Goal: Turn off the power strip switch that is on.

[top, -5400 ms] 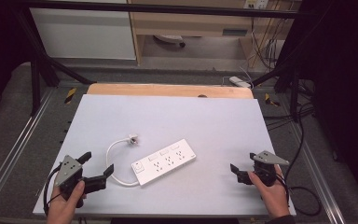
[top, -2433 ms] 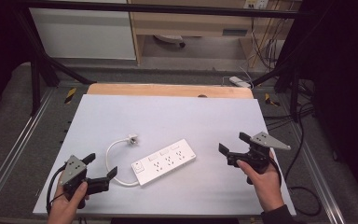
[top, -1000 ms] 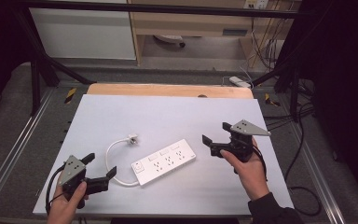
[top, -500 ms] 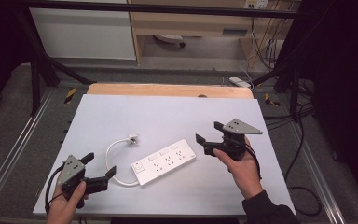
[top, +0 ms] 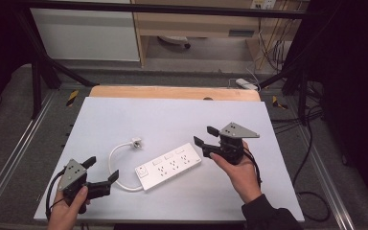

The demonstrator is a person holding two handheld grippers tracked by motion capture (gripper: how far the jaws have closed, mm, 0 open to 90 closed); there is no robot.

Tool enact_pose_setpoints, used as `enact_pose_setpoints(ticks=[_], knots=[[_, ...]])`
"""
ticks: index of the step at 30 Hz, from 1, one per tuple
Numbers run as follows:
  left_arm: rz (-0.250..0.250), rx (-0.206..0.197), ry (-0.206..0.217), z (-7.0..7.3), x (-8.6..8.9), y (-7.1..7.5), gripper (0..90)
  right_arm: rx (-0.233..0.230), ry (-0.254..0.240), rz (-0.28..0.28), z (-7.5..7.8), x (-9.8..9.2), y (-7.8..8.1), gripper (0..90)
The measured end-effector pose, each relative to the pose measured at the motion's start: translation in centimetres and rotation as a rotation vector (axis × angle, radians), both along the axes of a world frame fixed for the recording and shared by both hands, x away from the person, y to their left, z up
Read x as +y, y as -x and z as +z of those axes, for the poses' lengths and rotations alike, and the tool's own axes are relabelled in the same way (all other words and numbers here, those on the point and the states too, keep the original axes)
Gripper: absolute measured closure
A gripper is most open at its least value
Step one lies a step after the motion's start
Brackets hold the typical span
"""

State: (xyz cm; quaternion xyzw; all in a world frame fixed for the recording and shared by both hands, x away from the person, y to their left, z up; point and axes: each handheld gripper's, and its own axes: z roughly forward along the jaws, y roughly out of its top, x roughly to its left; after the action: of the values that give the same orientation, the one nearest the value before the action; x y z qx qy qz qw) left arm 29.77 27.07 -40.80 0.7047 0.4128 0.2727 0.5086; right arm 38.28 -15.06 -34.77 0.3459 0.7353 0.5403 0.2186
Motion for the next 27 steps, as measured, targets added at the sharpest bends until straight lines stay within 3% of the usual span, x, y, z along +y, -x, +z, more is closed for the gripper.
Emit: enact_pose_setpoints(ticks=[9,14,27], knots=[[0.003,-0.004,0.001,0.0,0.0,0.0,4.7,-0.009,0.017,0.03,-0.9,1.4,-0.5,62.6],[0.011,-0.024,0.005,0.2,0.3,0.1,4.7,-0.013,0.021,0.04,-1.2,1.9,-0.8,68.7],[0.015,-0.021,0.005,0.2,0.4,0.1,4.7,-0.012,0.038,0.053,-2.2,3.0,-1.6,84.4]])
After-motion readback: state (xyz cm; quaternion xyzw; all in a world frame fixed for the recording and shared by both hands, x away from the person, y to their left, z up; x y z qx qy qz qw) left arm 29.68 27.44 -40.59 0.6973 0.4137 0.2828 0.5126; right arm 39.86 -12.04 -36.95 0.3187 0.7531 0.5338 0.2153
